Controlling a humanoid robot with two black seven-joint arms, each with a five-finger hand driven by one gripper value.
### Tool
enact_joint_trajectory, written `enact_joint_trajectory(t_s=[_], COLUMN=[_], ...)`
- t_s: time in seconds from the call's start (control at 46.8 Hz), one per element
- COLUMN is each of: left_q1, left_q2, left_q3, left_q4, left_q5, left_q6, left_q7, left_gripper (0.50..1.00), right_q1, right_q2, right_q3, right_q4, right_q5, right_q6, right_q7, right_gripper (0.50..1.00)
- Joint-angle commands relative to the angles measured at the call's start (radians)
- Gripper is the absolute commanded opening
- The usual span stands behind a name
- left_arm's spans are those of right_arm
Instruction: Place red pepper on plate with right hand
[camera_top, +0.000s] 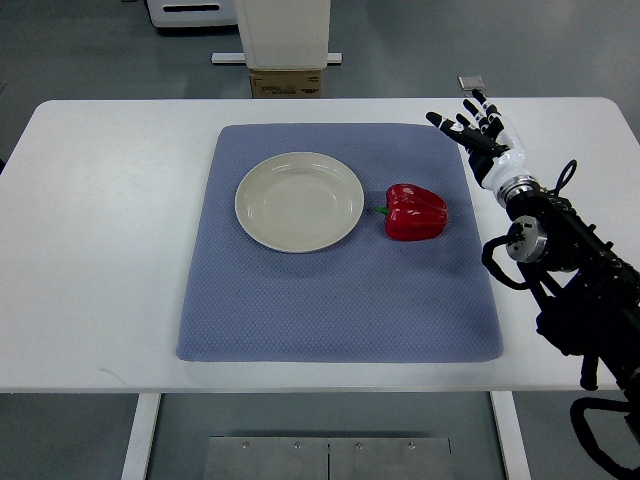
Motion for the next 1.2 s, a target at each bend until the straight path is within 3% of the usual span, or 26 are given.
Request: enact_joint_trajectory(t_s=[0.0,1.175], left_q1=[0.000,0.000], left_q2=[0.000,0.000], left_q3=[0.000,0.000], left_q4=[0.000,0.000], left_q5=[0.000,0.000], left_q6=[0.000,0.000], left_q7=[-0.001,-0.001], left_gripper=[1.000,1.000], right_q1=[0.000,0.026], right_q2=[0.000,0.000], right_q3=[-0.002,0.000], right_q4=[0.000,0.005], right_q5=[0.000,0.000], right_q6=[0.000,0.002], right_q7=[0.000,0.001], right_gripper=[1.000,1.000])
